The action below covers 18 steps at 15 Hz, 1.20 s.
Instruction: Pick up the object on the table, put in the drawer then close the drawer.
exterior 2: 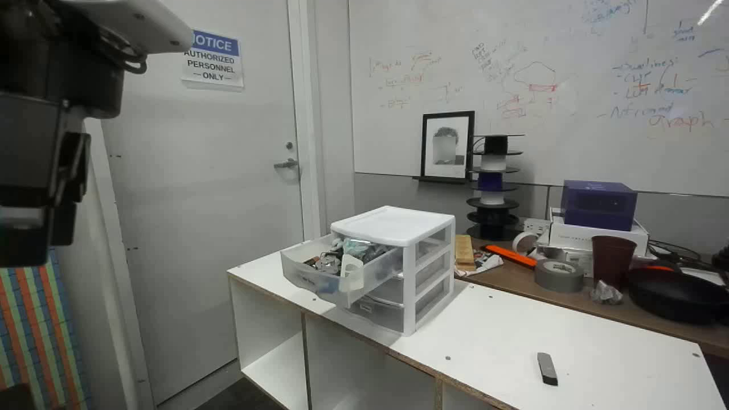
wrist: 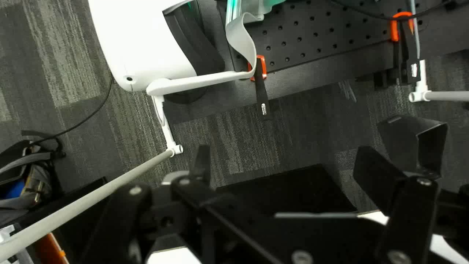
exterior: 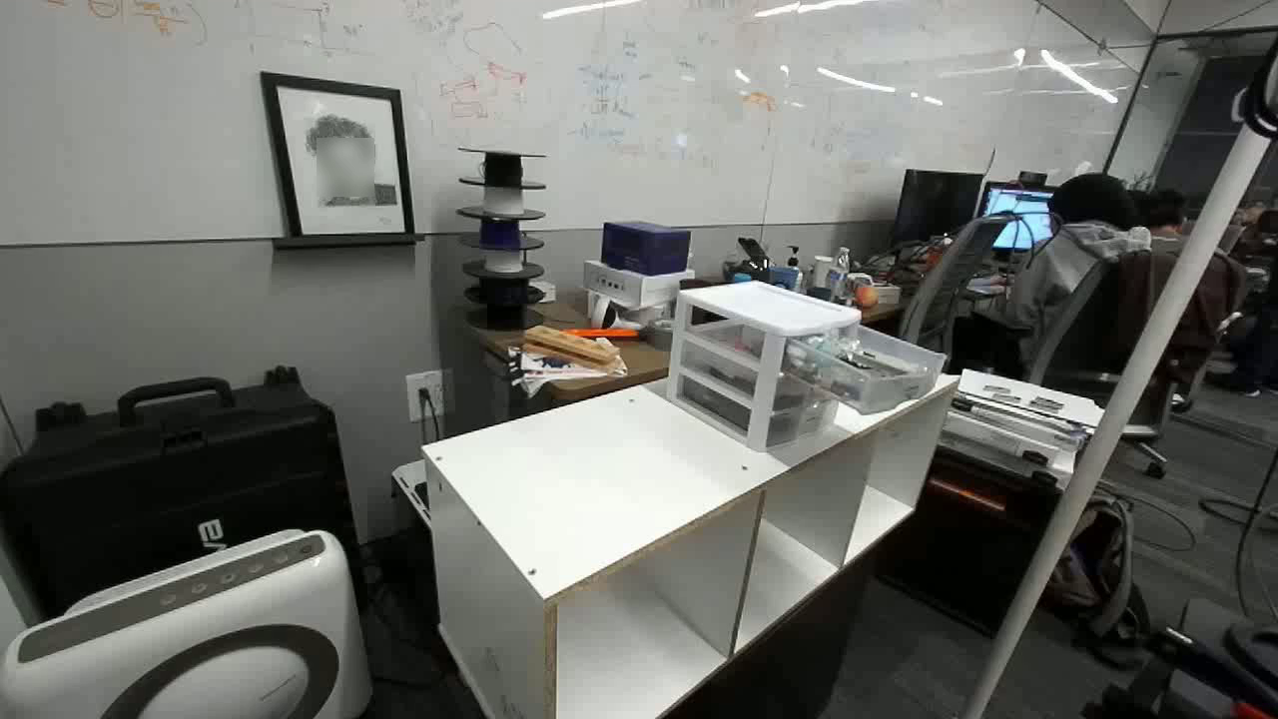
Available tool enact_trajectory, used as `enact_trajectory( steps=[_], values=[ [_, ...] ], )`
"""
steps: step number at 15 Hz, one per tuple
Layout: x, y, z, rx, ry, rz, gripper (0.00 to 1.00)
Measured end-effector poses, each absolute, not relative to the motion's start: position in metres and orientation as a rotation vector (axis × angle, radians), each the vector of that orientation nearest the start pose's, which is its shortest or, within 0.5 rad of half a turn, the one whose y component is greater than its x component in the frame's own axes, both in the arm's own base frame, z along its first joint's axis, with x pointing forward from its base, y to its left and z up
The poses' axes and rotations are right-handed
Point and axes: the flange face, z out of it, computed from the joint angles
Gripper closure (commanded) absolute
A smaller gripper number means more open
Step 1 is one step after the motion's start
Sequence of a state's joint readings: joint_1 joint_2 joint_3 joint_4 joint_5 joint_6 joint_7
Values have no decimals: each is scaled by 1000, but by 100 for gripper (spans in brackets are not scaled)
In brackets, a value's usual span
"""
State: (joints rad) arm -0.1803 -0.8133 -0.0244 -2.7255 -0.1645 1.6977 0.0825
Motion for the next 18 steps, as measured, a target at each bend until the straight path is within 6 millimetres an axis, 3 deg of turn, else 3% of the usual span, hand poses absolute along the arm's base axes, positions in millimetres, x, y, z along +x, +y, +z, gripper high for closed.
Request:
enact_trajectory(
  steps=[8, 11, 14, 18],
  values=[
    [271, -72, 436, -3227, 387, 364, 0],
    [280, -76, 443, -3224, 394, 337, 0],
    [311, -87, 466, -3242, 403, 238, 0],
    [374, -118, 489, -3247, 453, 132, 0]
  ],
)
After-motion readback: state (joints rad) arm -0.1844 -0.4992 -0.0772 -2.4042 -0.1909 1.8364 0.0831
